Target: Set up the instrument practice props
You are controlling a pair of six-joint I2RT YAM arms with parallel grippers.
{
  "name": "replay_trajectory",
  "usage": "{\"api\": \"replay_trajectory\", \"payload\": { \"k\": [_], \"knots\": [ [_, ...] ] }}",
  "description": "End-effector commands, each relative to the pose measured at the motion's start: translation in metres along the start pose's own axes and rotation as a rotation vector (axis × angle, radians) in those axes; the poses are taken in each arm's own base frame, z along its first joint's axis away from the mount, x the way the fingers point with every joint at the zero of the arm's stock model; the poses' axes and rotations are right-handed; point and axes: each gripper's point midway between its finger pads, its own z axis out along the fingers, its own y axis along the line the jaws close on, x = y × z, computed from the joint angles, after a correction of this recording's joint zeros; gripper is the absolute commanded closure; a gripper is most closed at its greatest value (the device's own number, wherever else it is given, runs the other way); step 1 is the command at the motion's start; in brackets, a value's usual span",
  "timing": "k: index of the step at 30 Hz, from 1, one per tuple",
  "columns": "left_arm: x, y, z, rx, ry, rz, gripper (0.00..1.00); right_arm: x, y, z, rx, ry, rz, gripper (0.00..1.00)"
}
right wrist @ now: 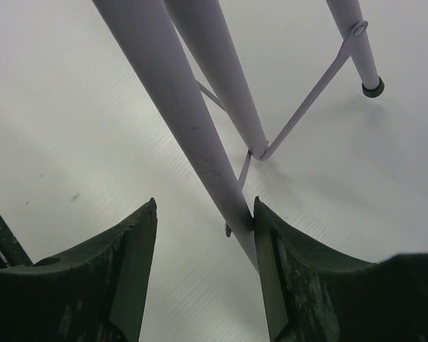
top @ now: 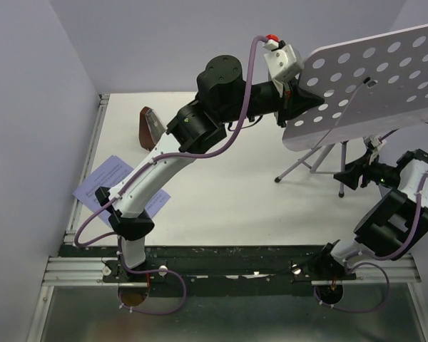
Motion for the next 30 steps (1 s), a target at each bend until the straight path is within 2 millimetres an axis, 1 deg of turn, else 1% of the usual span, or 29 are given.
{"api": "replay_trajectory", "payload": {
  "k": [1, 3, 5, 8, 10, 12, 13, 14, 15, 16, 17, 20, 21, 22, 24, 26, 30],
  "knots": [
    [0.037, 0.024, 0.015, -0.075, 0.062, -0.046, 1.00, -0.024, 0.015, 0.000, -0.029, -0.013, 0.017, 0.36],
    [0.037, 0.026, 0.017, -0.077, 0.053, -0.049, 1.00, -0.037, 0.015, 0.005, -0.038, -0.050, -0.014, 0.36],
    [0.036, 0.026, 0.019, -0.073, 0.046, -0.055, 1.00, -0.045, 0.016, 0.013, -0.055, -0.075, -0.043, 0.36],
    [0.033, 0.028, 0.021, -0.075, 0.036, -0.063, 1.00, -0.049, 0.016, 0.026, -0.081, -0.075, -0.069, 0.39],
    [0.032, 0.030, 0.021, -0.082, 0.028, -0.068, 1.00, -0.051, 0.017, 0.032, -0.099, -0.078, -0.075, 0.47],
    [0.028, 0.032, 0.020, -0.090, 0.016, -0.072, 1.00, -0.054, 0.019, 0.034, -0.110, -0.093, -0.076, 0.62],
    [0.026, 0.034, 0.020, -0.097, 0.007, -0.074, 1.00, -0.054, 0.018, 0.034, -0.110, -0.093, -0.076, 0.72],
    [0.023, 0.036, 0.019, -0.106, 0.000, -0.075, 1.00, -0.052, 0.018, 0.034, -0.111, -0.091, -0.077, 0.80],
    [0.021, 0.037, 0.019, -0.114, -0.008, -0.080, 1.00, -0.051, 0.018, 0.034, -0.112, -0.088, -0.079, 0.92],
    [0.018, 0.038, 0.018, -0.118, -0.019, -0.080, 1.00, -0.049, 0.019, 0.035, -0.112, -0.084, -0.077, 0.97],
    [0.015, 0.040, 0.017, -0.124, -0.028, -0.084, 1.00, -0.047, 0.019, 0.035, -0.111, -0.080, -0.078, 1.00],
    [0.004, 0.043, 0.012, -0.140, -0.055, -0.091, 1.00, -0.045, 0.020, 0.035, -0.104, -0.070, -0.056, 1.00],
    [-0.001, 0.044, 0.009, -0.148, -0.064, -0.091, 0.99, -0.044, 0.019, 0.035, -0.098, -0.067, -0.049, 1.00],
    [-0.004, 0.045, 0.006, -0.154, -0.069, -0.091, 0.96, -0.043, 0.017, 0.035, -0.089, -0.062, -0.043, 1.00],
    [-0.011, 0.047, -0.001, -0.168, -0.083, -0.086, 0.87, -0.039, 0.012, 0.035, -0.065, -0.045, -0.019, 1.00],
    [-0.016, 0.048, -0.010, -0.184, -0.092, -0.082, 0.73, -0.035, 0.008, 0.036, -0.044, -0.026, -0.010, 1.00],
    [-0.035, 0.048, -0.034, -0.216, -0.116, -0.055, 0.46, -0.028, 0.007, 0.036, -0.031, -0.002, 0.000, 1.00]
  ]
}}
